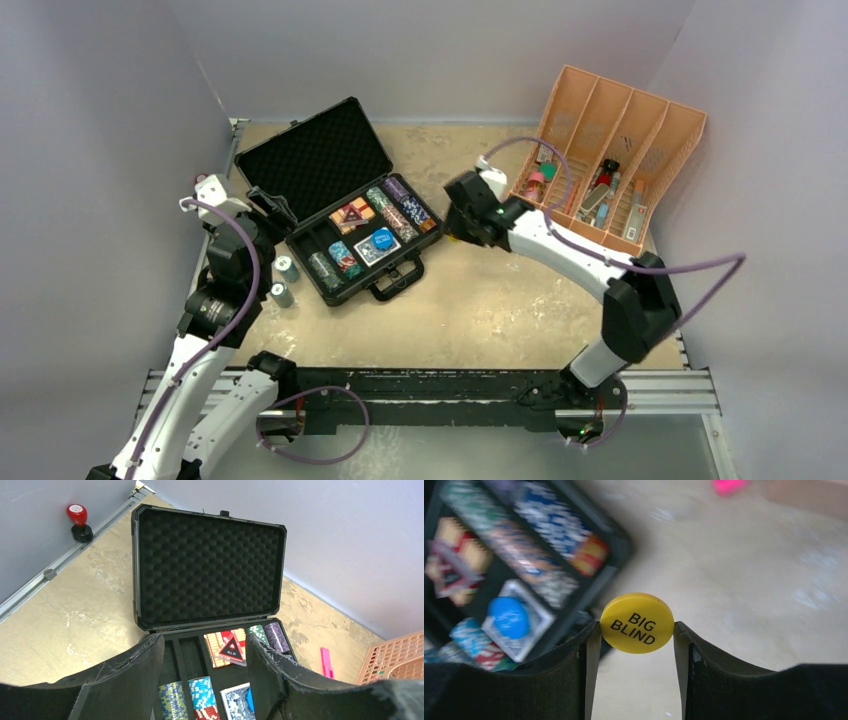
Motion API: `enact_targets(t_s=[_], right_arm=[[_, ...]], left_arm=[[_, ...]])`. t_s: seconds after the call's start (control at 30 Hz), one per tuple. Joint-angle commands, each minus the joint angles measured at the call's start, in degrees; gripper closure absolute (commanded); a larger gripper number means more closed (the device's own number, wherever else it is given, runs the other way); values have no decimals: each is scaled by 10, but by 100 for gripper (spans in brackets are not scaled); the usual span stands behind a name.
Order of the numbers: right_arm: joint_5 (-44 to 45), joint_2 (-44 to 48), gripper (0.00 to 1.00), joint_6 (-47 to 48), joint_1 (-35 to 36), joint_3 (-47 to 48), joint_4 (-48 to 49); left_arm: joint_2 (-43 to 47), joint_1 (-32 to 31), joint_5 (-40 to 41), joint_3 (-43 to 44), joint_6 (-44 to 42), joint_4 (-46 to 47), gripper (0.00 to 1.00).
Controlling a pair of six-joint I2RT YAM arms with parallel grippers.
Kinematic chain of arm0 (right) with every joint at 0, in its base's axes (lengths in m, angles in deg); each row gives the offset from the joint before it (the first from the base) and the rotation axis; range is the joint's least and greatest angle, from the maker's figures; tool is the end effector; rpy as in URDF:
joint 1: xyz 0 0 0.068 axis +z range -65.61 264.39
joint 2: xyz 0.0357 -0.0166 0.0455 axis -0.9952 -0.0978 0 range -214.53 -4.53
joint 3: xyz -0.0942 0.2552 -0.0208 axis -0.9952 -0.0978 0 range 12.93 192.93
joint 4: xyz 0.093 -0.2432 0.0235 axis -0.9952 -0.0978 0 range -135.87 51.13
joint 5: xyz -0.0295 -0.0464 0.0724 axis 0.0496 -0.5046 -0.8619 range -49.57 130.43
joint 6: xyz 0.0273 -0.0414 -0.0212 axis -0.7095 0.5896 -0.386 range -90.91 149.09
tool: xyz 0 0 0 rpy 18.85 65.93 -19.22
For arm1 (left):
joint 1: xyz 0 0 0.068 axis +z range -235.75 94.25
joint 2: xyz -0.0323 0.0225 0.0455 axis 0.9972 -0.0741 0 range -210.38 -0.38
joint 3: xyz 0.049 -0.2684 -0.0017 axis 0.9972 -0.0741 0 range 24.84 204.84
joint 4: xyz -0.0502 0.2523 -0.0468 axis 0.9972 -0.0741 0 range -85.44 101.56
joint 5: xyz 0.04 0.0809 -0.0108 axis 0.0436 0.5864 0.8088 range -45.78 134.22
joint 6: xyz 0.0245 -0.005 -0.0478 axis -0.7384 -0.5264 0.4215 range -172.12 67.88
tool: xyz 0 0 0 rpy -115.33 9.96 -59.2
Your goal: Pack up texas hold em set
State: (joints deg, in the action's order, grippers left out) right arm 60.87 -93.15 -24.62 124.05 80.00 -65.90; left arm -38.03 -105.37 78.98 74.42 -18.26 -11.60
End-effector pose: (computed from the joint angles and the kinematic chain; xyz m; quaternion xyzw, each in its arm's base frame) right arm 0.2655 0.2040 0.2626 0.1749 0.9060 0.1394 0.3595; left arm 0.1383 -0.0277 0.3640 -0.2795 0.7084 -0.0663 0.6447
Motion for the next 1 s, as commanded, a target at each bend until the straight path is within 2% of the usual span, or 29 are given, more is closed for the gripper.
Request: enact_targets(t_s=[0.0, 0.17, 0.37, 0.57, 0.97], right_arm=[[8, -78, 45, 109, 52, 147, 60], [22, -216, 45, 187, 90, 326, 64], [-37, -316, 44, 276, 99, 443, 117], [-56, -442, 42, 329, 110, 620, 24], [-82, -452, 40, 336, 120, 615, 33]], left_arm=[[4, 6, 7, 1, 3, 29, 40], [3, 7, 12, 2, 2, 26, 40], [3, 8, 16, 1, 3, 26, 41], [-3, 19, -12, 1, 8, 32, 41], [-5, 22, -15, 0, 8, 32, 41]])
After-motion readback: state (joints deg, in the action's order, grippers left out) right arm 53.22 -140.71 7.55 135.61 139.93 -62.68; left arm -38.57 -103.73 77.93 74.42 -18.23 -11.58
